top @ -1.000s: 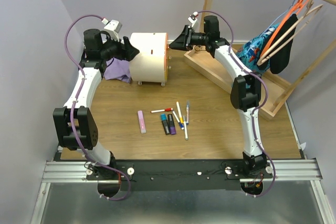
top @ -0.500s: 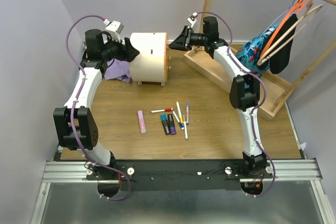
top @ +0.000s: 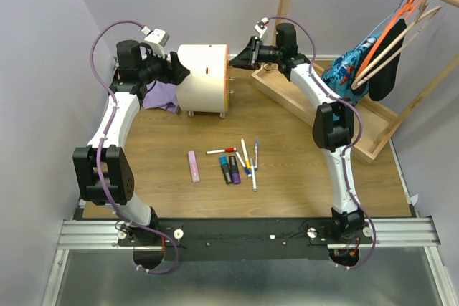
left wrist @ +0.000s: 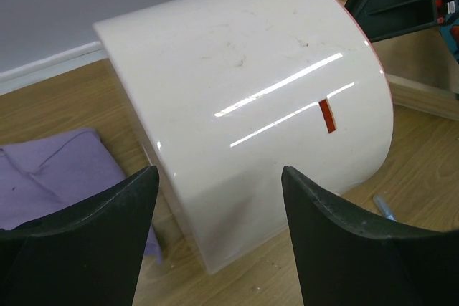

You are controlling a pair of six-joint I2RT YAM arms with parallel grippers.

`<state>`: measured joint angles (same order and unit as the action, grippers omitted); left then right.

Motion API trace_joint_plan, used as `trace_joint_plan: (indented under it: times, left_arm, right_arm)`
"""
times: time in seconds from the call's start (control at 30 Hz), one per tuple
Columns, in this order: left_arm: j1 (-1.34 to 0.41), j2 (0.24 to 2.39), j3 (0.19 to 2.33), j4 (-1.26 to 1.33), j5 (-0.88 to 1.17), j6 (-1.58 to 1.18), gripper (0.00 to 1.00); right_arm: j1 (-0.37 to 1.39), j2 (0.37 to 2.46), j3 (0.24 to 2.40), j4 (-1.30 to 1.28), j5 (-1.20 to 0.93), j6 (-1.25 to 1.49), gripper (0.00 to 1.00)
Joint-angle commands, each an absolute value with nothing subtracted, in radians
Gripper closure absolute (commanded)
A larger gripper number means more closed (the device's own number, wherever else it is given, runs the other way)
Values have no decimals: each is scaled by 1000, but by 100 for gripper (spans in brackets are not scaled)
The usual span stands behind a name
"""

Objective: Sort the stationery into containers
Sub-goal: Open the drawer in the storage box.

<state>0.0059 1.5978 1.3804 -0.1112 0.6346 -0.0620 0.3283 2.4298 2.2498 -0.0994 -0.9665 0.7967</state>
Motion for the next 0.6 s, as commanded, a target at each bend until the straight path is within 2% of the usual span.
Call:
trace_joint_plan:
  times: [0.0,0.57]
  left_arm:
    - [3,1591,1399,-124,607,-44,22]
    - [3,1621,1379,-110,523,-51,22]
  right_arm:
    - [330,2428,2224,-95,-992,785,79]
    - [244,2336,2122,-179,-1009,704,80]
